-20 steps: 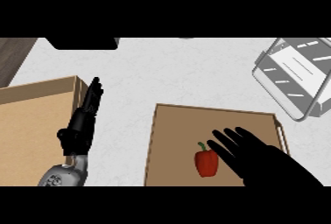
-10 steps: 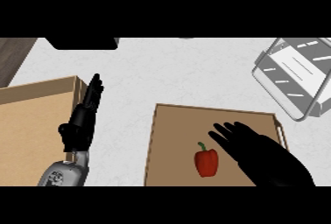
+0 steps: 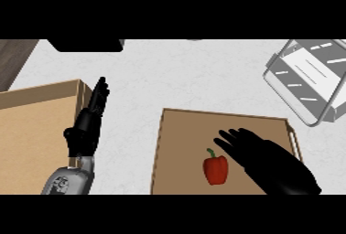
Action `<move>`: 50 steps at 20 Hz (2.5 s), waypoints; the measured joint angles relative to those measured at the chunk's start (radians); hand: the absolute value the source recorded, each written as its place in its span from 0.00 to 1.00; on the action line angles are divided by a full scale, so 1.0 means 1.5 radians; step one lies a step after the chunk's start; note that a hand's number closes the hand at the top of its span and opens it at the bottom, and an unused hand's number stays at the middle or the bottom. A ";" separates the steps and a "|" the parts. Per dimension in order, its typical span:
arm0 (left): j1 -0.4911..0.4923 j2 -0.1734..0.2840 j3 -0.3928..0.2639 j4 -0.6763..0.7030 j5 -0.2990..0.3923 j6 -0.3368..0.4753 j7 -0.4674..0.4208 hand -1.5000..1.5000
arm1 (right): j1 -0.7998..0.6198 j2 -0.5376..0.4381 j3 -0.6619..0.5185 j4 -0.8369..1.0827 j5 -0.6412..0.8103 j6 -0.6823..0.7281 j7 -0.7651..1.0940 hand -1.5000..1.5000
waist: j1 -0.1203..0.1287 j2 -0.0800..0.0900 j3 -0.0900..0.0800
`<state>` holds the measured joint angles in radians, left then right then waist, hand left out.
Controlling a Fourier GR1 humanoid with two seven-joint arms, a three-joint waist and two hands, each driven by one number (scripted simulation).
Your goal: Pick the bell pepper from the tray and place it in the tiered basket
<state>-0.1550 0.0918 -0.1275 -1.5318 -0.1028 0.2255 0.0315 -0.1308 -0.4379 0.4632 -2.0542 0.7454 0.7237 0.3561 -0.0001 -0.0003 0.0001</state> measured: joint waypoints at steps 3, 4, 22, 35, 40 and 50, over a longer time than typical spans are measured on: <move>-0.004 -0.006 0.008 0.001 -0.004 -0.002 0.001 0.50 | 0.003 0.026 0.007 0.008 0.023 0.007 -0.004 0.00 | 0.000 0.000 0.000; -0.001 -0.006 0.007 -0.010 -0.006 -0.002 0.010 0.50 | 0.003 0.037 0.012 0.004 0.027 0.016 0.003 0.00 | 0.000 0.000 0.000; 0.021 -0.027 0.021 -0.028 -0.025 -0.026 0.009 0.50 | 0.010 0.118 0.018 0.124 0.136 -0.007 -0.062 0.00 | 0.000 0.000 0.000; 0.017 -0.039 0.029 -0.029 -0.036 -0.038 0.014 0.50 | 0.024 0.158 0.009 0.211 0.189 -0.065 -0.128 0.00 | 0.000 0.000 0.000; 0.003 -0.041 0.040 -0.011 -0.037 -0.039 0.007 0.50 | 0.023 0.185 0.003 0.240 0.201 -0.097 -0.139 1.00 | 0.000 0.000 0.000; 0.002 -0.048 0.036 -0.012 -0.044 -0.035 0.011 0.50 | 0.025 0.180 0.035 0.296 0.295 -0.277 -0.211 1.00 | 0.000 -0.003 -0.002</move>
<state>-0.1521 0.0200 -0.0739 -1.5492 -0.1686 0.1736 0.0476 -0.0930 -0.1685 0.5154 -1.6098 1.1882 0.3076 0.0403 0.0002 -0.0049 -0.0033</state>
